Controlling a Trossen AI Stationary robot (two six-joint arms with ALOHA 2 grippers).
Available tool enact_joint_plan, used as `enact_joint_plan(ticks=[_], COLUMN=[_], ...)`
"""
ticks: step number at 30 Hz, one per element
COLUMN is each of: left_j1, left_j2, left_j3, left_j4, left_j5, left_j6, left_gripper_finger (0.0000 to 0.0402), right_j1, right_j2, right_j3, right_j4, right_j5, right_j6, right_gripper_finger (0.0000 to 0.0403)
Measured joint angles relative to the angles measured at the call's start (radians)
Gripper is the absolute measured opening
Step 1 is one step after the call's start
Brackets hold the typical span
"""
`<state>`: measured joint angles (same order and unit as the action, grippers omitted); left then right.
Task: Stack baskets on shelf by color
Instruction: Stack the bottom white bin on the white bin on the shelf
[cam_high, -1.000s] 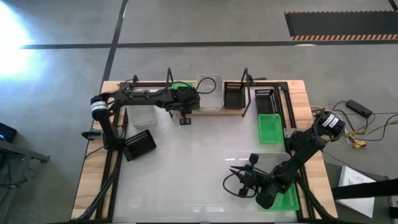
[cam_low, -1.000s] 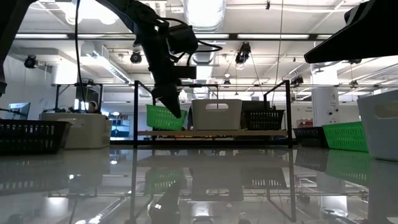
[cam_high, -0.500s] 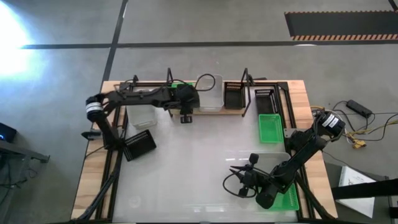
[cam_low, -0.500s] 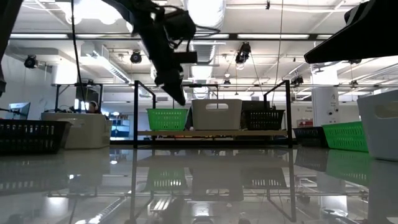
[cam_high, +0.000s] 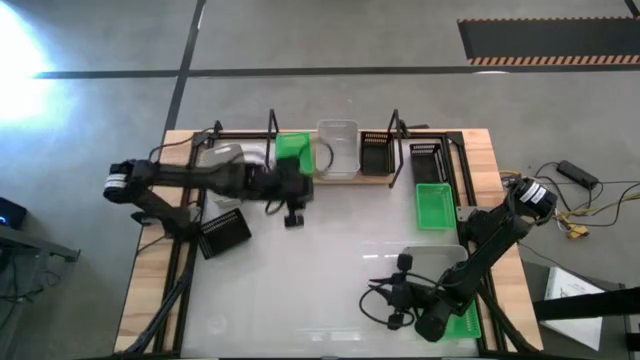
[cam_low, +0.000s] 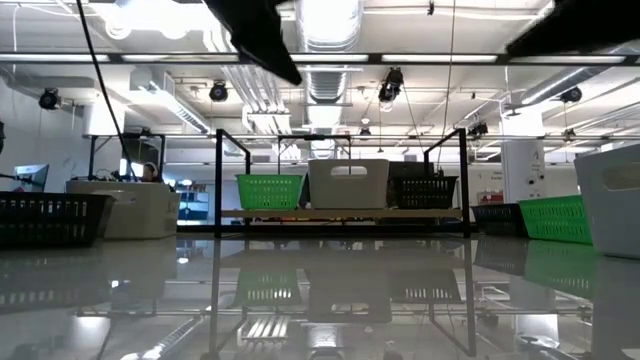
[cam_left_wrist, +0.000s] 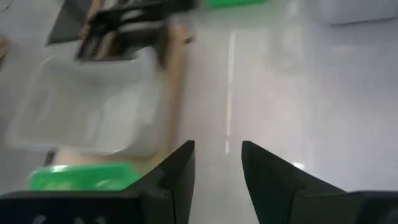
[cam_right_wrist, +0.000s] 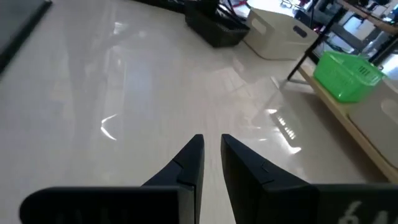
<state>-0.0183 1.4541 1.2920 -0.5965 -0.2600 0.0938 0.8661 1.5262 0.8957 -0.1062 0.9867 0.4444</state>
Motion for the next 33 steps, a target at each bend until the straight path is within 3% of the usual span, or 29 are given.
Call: enact_joint_plan(ticks=[4, 8, 14, 21, 27, 33], left_j1=[-0.166, -0.318, -0.466, -0.511, -0.51, -0.511], left_j2=[0.011, 0.053, 0.156, 0.29, 0.378, 0.405], left_j3=[-0.059, -0.154, -0.29, -0.353, -0.341, -0.338], left_j4=[0.114, 0.322, 0.746, 1.058, 1.112, 1.112], left_j5=[-0.08, -0.156, -0.204, -0.214, -0.22, -0.22], left_j6=[-0.036, -0.038, -0.036, -0.036, -0.036, -0.037], left_gripper_finger=[0.0116, 0.0116, 0.0116, 0.0116, 0.0116, 0.0116], right_j1=[0.028, 0.058, 0.08, 0.113, 0.195, 0.247], right_j2=[-0.016, -0.019, -0.019, -0.017, -0.017, -0.004], right_j3=[0.107, 0.255, 0.433, 0.452, 0.418, 0.404], right_j4=[-0.186, -0.472, -0.88, -0.924, -0.929, -0.929], right_j5=[0.0, -0.003, -0.216, -0.683, -0.74, -0.743], right_j6=[0.053, 0.222, 0.564, 0.904, 1.219, 1.445], right_gripper_finger=[0.0047, 0.0047, 0.0056, 0.0123, 0.0173, 0.0186])
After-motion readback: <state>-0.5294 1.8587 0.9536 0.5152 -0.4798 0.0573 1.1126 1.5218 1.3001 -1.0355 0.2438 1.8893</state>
